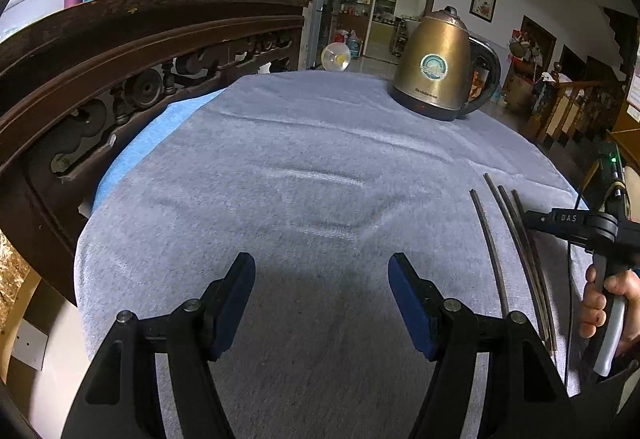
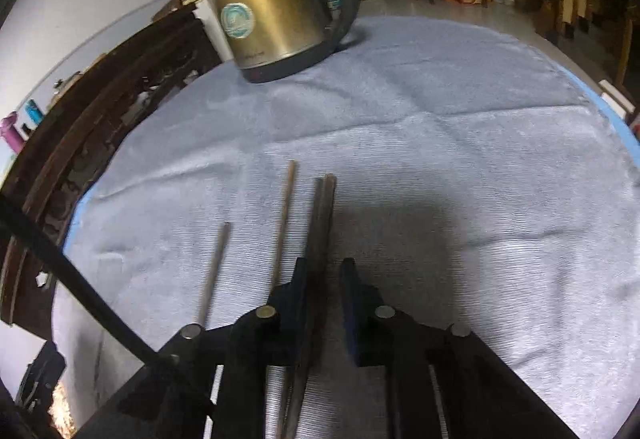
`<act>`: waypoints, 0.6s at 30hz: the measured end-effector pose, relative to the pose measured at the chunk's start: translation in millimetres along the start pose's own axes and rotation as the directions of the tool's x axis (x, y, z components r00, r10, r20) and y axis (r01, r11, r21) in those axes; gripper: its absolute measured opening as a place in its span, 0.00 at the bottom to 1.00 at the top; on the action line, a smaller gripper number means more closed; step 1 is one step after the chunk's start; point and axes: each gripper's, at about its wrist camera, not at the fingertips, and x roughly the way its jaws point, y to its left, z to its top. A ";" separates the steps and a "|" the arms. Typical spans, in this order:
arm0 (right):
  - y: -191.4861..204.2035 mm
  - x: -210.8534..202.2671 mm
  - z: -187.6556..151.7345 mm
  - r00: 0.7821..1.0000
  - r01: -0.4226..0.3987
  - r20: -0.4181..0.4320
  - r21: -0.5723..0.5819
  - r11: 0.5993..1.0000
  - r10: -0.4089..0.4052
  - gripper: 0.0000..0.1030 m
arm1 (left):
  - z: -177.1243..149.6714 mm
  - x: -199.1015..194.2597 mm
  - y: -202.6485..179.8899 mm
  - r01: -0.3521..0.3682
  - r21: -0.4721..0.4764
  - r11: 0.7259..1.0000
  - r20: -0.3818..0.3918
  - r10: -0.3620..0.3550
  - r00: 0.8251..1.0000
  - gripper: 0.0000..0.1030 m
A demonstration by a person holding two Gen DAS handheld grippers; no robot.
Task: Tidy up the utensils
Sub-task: 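Close the right tool on a chopstick while the left tool approaches another chopstick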
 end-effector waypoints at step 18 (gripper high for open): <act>0.6 24.8 43.5 0.986 0.118 -0.115 0.008 0.993 -0.116 0.17 | 73.4 85.8 -106.4 0.208 0.241 0.948 -0.273 -0.139 0.952 0.68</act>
